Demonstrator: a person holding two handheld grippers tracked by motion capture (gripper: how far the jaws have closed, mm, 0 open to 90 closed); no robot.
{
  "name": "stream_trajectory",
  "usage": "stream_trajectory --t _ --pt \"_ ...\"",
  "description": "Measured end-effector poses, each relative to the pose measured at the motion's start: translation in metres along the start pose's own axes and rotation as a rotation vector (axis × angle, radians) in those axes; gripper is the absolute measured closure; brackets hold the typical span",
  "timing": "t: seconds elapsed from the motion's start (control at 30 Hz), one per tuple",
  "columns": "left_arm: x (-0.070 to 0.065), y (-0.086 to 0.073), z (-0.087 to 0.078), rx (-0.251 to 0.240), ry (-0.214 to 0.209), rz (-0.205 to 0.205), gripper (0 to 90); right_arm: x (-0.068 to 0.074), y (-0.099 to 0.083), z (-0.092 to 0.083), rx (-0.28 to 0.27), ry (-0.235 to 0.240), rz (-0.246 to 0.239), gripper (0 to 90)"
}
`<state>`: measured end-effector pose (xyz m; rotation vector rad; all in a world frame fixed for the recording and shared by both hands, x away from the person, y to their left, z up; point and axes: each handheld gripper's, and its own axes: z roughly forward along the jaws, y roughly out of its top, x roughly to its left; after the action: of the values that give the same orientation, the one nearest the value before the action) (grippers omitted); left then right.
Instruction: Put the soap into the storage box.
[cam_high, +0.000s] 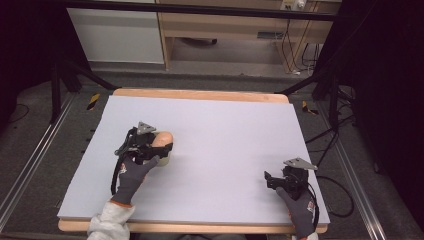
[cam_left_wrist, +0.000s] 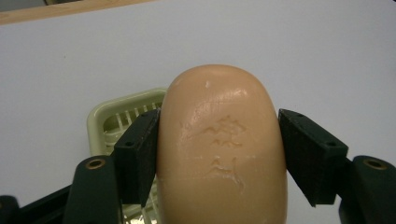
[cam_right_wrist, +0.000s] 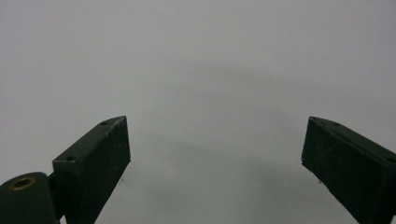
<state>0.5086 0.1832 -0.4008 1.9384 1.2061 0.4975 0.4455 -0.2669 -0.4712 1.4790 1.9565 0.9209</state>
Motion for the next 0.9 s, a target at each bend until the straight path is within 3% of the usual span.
stream_trajectory --t 0.9 --pt "0.025 0.0 0.023 0.021 0.038 -0.045 32.2 0.001 0.0 0.0 0.002 0.004 0.004 8.2"
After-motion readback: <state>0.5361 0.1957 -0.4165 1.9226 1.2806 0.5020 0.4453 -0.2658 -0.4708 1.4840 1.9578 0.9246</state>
